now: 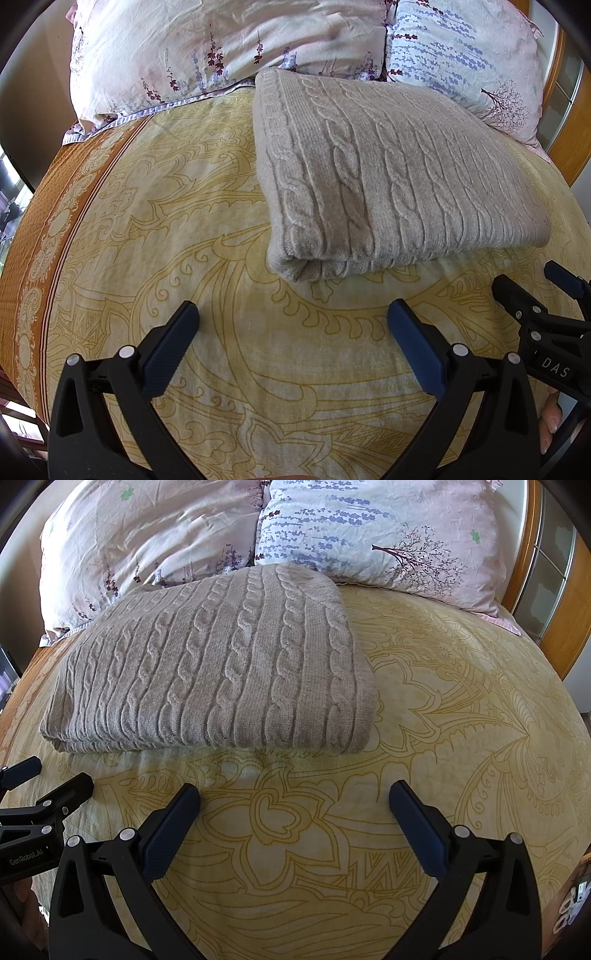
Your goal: Fold small clothes
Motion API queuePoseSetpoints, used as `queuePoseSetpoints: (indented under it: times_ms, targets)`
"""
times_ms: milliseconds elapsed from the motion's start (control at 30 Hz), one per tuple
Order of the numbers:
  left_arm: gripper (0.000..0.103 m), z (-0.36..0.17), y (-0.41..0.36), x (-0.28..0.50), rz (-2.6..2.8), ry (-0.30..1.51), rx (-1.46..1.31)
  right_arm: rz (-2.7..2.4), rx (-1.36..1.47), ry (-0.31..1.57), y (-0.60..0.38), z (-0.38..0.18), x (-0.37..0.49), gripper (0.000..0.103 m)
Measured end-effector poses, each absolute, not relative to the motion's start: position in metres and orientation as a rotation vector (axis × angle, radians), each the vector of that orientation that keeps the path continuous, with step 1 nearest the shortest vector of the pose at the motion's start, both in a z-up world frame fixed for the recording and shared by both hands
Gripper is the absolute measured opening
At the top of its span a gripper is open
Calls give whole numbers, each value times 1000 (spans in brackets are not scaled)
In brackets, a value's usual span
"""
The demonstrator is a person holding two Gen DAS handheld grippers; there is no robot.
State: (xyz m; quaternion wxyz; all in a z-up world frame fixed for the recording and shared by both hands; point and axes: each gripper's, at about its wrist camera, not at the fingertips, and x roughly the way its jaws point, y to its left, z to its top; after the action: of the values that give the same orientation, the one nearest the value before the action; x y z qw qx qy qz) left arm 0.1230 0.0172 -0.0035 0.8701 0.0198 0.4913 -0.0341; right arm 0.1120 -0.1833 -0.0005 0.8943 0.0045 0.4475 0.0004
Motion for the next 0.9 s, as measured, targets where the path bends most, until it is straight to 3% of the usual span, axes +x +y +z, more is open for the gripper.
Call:
queuePoseSetpoints:
  times_ms: [900]
  targets:
    - [101, -5, 17, 124, -78, 1033, 44, 1, 9, 927, -183, 0, 111, 102]
